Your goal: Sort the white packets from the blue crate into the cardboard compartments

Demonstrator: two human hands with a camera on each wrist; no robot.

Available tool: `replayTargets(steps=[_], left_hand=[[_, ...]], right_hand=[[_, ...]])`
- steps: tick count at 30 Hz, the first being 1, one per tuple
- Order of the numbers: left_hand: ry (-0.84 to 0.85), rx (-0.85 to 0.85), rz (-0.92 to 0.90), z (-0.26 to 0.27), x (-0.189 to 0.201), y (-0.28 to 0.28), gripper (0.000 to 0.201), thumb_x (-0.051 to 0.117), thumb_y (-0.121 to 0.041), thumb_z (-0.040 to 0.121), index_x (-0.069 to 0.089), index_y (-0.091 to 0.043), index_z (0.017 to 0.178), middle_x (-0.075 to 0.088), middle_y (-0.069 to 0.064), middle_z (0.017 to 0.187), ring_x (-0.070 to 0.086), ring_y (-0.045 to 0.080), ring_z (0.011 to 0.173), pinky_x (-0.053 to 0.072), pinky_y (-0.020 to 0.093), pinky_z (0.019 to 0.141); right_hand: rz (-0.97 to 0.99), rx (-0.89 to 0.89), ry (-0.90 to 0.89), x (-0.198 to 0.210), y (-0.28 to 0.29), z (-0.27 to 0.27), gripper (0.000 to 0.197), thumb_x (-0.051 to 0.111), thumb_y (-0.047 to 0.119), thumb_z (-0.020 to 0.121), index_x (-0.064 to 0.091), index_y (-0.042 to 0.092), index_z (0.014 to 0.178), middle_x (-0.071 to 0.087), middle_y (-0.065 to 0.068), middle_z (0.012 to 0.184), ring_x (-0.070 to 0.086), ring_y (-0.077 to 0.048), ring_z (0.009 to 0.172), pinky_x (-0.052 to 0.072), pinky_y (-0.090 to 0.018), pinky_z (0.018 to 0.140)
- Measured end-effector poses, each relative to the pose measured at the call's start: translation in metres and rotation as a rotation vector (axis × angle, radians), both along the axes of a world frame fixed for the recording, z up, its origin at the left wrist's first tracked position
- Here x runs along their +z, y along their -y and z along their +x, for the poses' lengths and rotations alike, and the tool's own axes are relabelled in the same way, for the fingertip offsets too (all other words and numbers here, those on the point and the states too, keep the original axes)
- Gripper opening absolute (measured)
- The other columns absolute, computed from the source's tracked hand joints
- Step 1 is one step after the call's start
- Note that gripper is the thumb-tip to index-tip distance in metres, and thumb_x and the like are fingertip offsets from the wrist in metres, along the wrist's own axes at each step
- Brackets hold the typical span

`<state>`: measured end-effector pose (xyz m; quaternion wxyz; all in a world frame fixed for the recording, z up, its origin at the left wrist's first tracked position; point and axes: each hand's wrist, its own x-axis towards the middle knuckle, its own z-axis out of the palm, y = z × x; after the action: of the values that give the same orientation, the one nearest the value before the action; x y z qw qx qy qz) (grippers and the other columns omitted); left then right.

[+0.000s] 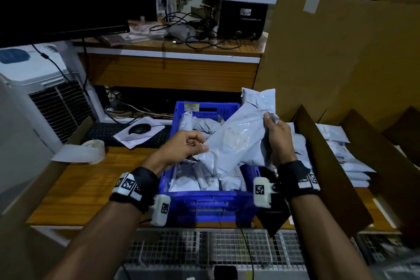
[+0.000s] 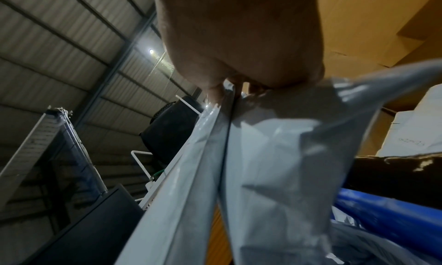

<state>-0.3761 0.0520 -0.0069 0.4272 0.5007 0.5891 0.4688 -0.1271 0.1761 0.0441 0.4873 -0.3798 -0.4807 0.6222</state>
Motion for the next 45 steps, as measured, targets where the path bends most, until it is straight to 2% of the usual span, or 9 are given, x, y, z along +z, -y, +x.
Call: replayTargets(steps=[10,14,17,20,24,27,30,39,45], left_hand=[[-0.074,-0.146,-0.023,0.030,0.032,0.004,0.053,0.088,-0.050,0.082,0.070,-0.027,0.126,0.074,-0.019,0.101,0.072,0.004,0.101,0.056,0.026,0.093],[0.021,-0.173,0.048,0.058,0.040,-0.005,0.044,0.083,-0.019,0.092,0.068,-0.013,0.133,0.078,-0.003,0.123,0.074,0.014,0.114,0.060,0.034,0.099],[0.221,-0.142,0.069,0.067,0.031,-0.012,0.038,0.078,-0.013,0.095,0.068,-0.007,0.132,0.078,0.008,0.123,0.074,0.028,0.115,0.060,0.043,0.099],[0.354,-0.076,0.093,0.081,0.022,-0.020,0.035,0.073,-0.013,0.098,0.067,-0.005,0.131,0.077,0.010,0.123,0.074,0.031,0.114,0.060,0.044,0.097],[0.456,-0.033,0.092,0.118,0.015,-0.028,0.036,0.071,-0.012,0.100,0.065,-0.007,0.135,0.076,0.008,0.126,0.073,0.029,0.117,0.059,0.041,0.097],[0.451,-0.004,0.107,0.151,0.017,-0.030,0.037,0.071,-0.012,0.100,0.065,-0.007,0.136,0.077,0.006,0.124,0.074,0.027,0.115,0.061,0.036,0.092],[0.425,0.017,0.111,0.183,0.023,-0.033,0.037,0.071,-0.013,0.101,0.064,-0.010,0.137,0.078,0.004,0.123,0.075,0.024,0.113,0.063,0.035,0.091],[0.341,0.060,0.102,0.317,0.048,-0.074,0.031,0.075,-0.017,0.099,0.065,-0.014,0.128,0.079,0.002,0.118,0.076,0.025,0.109,0.061,0.049,0.097],[0.287,0.012,0.056,0.424,0.046,-0.109,0.034,0.075,-0.025,0.099,0.064,-0.021,0.130,0.078,-0.002,0.120,0.076,0.020,0.108,0.061,0.050,0.096]], right_hand=[[0.106,0.022,0.169,-0.004,0.033,0.003,0.046,0.063,0.039,0.106,0.054,0.003,0.079,0.055,-0.010,0.066,0.052,-0.017,0.059,0.043,-0.029,0.058],[0.105,0.103,0.210,0.000,0.051,0.018,0.061,0.060,0.047,0.106,0.064,-0.014,0.106,0.071,-0.028,0.097,0.069,-0.032,0.088,0.055,-0.047,0.079],[0.063,0.056,0.266,0.009,0.063,0.052,0.051,0.047,0.047,0.111,0.075,0.006,0.122,0.079,0.001,0.118,0.072,-0.013,0.116,0.056,-0.036,0.102],[0.067,0.020,0.263,0.008,0.073,0.093,0.036,0.043,0.025,0.113,0.075,0.011,0.122,0.077,0.011,0.120,0.068,-0.003,0.119,0.053,-0.020,0.093],[0.105,-0.035,0.327,0.000,0.082,0.145,0.047,0.049,-0.005,0.101,0.075,0.025,0.125,0.067,0.022,0.136,0.055,0.012,0.127,0.049,-0.028,0.106],[0.125,-0.034,0.322,0.004,0.086,0.172,0.053,0.043,-0.017,0.098,0.068,0.014,0.133,0.059,0.006,0.146,0.056,0.023,0.114,0.050,-0.008,0.087],[0.174,-0.040,0.332,0.004,0.084,0.200,0.053,0.042,-0.021,0.097,0.065,0.009,0.135,0.059,0.000,0.145,0.060,0.018,0.113,0.049,-0.004,0.081],[0.098,-0.209,0.269,-0.016,0.047,0.353,0.044,0.057,-0.006,0.098,0.069,0.027,0.125,0.066,-0.004,0.133,0.070,-0.023,0.116,0.061,-0.045,0.095],[0.103,-0.298,0.335,-0.015,0.037,0.463,0.043,0.056,-0.008,0.098,0.065,0.021,0.129,0.065,0.001,0.127,0.070,0.000,0.096,0.059,-0.027,0.080]])
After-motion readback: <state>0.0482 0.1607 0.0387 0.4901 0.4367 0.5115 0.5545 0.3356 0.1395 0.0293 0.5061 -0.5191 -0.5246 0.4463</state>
